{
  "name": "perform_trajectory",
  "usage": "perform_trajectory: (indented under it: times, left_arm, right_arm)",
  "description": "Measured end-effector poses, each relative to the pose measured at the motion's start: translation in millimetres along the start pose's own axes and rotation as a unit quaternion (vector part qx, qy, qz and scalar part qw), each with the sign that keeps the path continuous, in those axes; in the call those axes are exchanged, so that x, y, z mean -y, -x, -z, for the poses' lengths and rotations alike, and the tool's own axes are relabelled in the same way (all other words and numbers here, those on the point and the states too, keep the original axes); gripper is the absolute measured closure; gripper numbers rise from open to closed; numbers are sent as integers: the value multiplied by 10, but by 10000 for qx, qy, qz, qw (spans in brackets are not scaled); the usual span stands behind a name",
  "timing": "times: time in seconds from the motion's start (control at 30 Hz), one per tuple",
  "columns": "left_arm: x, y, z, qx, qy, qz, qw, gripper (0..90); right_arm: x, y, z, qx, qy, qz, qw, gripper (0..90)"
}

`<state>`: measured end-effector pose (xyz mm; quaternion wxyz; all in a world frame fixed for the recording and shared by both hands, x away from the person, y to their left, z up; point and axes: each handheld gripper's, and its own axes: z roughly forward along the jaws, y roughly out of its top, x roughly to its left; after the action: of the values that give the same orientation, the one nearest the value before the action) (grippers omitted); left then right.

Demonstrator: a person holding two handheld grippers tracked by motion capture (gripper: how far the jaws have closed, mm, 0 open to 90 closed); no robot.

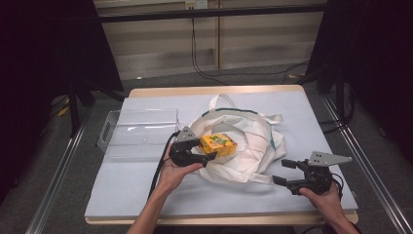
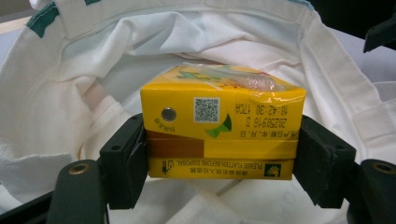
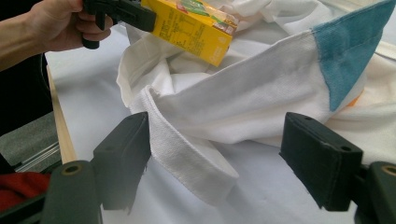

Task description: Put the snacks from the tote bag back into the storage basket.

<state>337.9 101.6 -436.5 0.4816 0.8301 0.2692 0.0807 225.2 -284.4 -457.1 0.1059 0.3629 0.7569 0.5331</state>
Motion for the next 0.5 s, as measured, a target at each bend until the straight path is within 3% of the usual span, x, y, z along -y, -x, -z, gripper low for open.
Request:
perform_trajectory:
  times: [0.5]
  left_arm:
    - [-77,-131,274,275,181,231,9992,278]
  right_arm:
    - [-1,14,5,37,38,1,10000,241]
